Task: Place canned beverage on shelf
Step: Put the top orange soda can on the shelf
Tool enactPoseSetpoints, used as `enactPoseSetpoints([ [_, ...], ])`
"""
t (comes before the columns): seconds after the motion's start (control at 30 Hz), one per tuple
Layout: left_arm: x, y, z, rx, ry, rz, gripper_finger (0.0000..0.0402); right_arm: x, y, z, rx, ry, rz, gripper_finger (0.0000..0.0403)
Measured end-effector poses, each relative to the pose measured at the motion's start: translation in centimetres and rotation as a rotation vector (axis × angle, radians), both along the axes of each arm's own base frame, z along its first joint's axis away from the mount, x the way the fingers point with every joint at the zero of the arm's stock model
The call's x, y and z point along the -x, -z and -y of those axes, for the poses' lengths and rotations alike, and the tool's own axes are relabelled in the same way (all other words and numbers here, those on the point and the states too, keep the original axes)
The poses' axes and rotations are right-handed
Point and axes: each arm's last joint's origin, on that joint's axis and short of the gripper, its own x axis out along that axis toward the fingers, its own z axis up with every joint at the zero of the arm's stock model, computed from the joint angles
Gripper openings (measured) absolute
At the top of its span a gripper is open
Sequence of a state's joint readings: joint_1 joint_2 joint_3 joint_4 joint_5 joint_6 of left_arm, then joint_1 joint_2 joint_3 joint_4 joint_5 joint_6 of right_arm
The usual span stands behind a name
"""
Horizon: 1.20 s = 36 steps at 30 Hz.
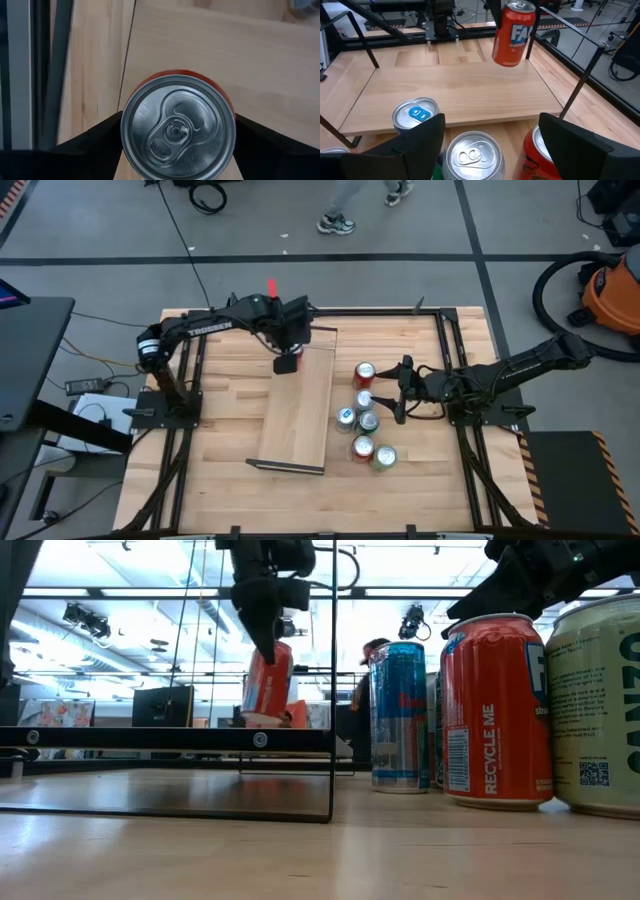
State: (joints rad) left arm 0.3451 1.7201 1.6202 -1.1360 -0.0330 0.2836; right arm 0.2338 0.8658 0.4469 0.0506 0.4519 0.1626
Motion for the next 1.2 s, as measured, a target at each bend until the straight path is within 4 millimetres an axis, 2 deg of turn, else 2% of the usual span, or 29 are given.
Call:
enactPoseSetpoints([
  [0.2,2.7,2.4,0.7,-0.042,0.007,0.094,0.0313,-0.1,-0.2,0.0,-0.005,0.0,0.025,0.0332],
  [0.37,4.3,2.4,0.6,-0.096,0.035,0.175,0.0314,-0.2,-0.5,0.0,-0.008,-0.001,0.054,0.0332],
  [0.67,5.9,4.0,-1.8,-0.046,0.055,0.182,0.0314,-0.2,-0.5,0.0,-0.009,-0.001,0.051,0.0332],
  [0.8,6.2,4.2,-2.4,-0.052,0.071,0.182,0.0314,-0.2,-0.5,0.0,-0.005,-0.003,0.05,0.0332],
  [1.2,6.2,4.2,-2.4,-0.1,0.191,0.164,0.0314,-0.2,-0.5,0.0,-0.004,-0.003,0.049,0.0332],
])
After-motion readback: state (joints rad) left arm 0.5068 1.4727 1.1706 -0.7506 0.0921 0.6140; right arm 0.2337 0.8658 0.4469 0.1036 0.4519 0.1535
